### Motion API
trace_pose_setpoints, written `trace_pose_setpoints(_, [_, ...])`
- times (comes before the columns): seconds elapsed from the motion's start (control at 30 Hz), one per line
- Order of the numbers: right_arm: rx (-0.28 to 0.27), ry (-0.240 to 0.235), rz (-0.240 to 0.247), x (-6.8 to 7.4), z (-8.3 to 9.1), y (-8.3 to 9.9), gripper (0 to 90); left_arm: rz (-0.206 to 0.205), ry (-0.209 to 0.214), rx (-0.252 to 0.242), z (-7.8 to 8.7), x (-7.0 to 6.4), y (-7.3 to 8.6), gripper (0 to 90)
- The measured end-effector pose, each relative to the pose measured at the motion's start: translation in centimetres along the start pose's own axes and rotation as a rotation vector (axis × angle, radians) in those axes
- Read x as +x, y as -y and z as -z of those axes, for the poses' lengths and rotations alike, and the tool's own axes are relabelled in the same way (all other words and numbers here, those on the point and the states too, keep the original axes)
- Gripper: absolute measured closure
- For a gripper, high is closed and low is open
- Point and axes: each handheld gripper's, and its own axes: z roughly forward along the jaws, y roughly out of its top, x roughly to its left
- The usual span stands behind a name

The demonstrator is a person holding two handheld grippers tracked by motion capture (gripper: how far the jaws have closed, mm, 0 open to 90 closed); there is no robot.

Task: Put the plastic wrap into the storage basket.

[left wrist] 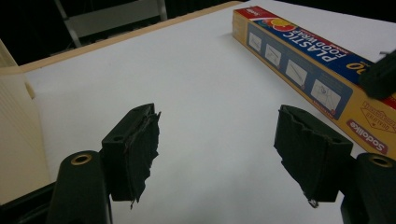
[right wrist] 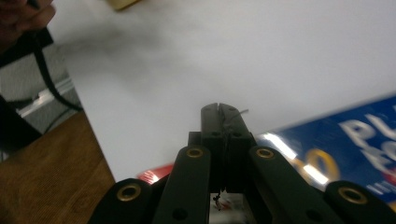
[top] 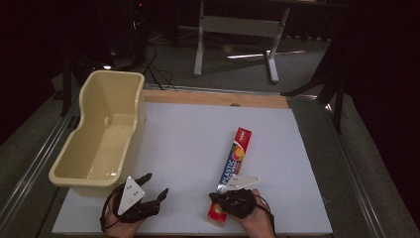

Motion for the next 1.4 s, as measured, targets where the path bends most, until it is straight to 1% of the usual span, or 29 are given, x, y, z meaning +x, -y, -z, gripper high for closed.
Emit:
trace_pose_setpoints(0.03, [0.009,-0.006,0.01,0.3,-0.3,-0.1,89.7,0.001,0.0,0.001,0.0,0.0,0.0,30.1])
trace_pose_setpoints(0.07, [0.034,-0.019,0.035,0.9,-1.1,-0.3,89.7,0.001,-0.001,-0.001,0.0,0.0,0.0,30.1])
trace_pose_setpoints(0.1, [0.034,-0.019,0.035,0.9,-1.1,-0.3,89.7,0.001,-0.001,-0.001,0.0,0.0,0.0,30.1])
trace_pose_setpoints(0.17, [0.075,-0.008,0.072,1.6,-2.0,-0.3,89.7,0.001,-0.002,-0.002,0.1,0.0,0.0,30.1])
trace_pose_setpoints(0.2, [0.075,-0.008,0.072,1.6,-2.0,-0.3,89.7,0.003,-0.003,-0.004,0.1,0.0,0.0,30.1])
trace_pose_setpoints(0.27, [0.1,0.007,0.091,1.8,-2.0,-0.5,89.8,0.005,-0.004,-0.005,0.1,0.1,0.0,30.1])
trace_pose_setpoints(0.33, [0.12,0.009,0.103,1.8,-1.9,-0.6,89.9,0.008,-0.004,-0.006,0.1,0.1,0.0,30.1])
trace_pose_setpoints(0.4, [0.142,0.003,0.104,1.6,-1.7,-0.6,89.9,0.006,-0.004,-0.006,0.2,0.1,0.0,30.0])
trace_pose_setpoints(0.43, [0.166,0.004,0.105,1.3,-1.3,-0.5,90.0,0.006,-0.004,-0.006,0.2,0.1,0.1,30.1])
trace_pose_setpoints(0.5, [0.175,0.009,0.106,1.1,-1.0,-0.4,90.0,0.007,-0.004,-0.006,0.2,0.1,0.1,30.1])
trace_pose_setpoints(0.6, [0.187,0.041,0.087,0.2,0.0,0.2,90.0,0.007,-0.005,-0.005,0.2,0.1,0.1,30.1])
trace_pose_setpoints(0.63, [0.187,0.041,0.087,0.2,0.0,0.2,90.0,0.007,-0.005,-0.005,0.2,0.1,0.1,30.1])
trace_pose_setpoints(0.67, [0.189,0.055,0.079,-0.3,0.4,0.4,90.0,0.007,-0.004,-0.003,0.1,0.0,0.1,30.1])
trace_pose_setpoints(0.7, [0.185,0.069,0.049,-1.3,1.3,0.9,90.0,0.005,-0.003,-0.002,0.1,0.0,0.1,30.1])
trace_pose_setpoints(0.73, [0.185,0.074,0.033,-2.0,1.9,1.2,90.0,0.006,-0.003,-0.001,0.1,0.0,0.1,30.1])
trace_pose_setpoints(0.83, [0.191,0.127,0.0,-3.4,3.1,1.9,90.0,0.006,-0.003,-0.001,0.0,0.0,0.1,30.1])
trace_pose_setpoints(0.9, [0.188,0.149,-0.029,-4.2,3.8,2.3,90.0,0.005,-0.004,0.0,0.0,0.0,0.1,30.1])
trace_pose_setpoints(1.07, [0.177,0.208,-0.083,-6.1,5.6,3.0,89.9,0.006,-0.004,-0.002,0.0,0.0,0.1,30.1])
trace_pose_setpoints(1.13, [0.181,0.239,-0.101,-6.8,6.2,3.2,89.9,0.003,-0.004,-0.002,0.1,0.0,0.0,30.1])
trace_pose_setpoints(1.2, [0.196,0.275,-0.104,-7.4,6.7,3.4,89.9,0.004,-0.004,-0.004,0.1,0.0,0.0,30.1])
trace_pose_setpoints(1.27, [0.214,0.329,-0.107,-8.2,7.3,3.8,90.0,0.004,-0.005,-0.003,0.1,0.0,0.1,30.1])
trace_pose_setpoints(1.3, [0.221,0.358,-0.114,-8.6,7.6,4.0,89.9,0.003,-0.004,-0.003,0.1,0.0,0.1,30.1])
trace_pose_setpoints(1.4, [0.231,0.414,-0.151,-9.9,8.7,4.5,89.9,0.004,-0.004,0.0,0.0,0.0,0.0,30.1])
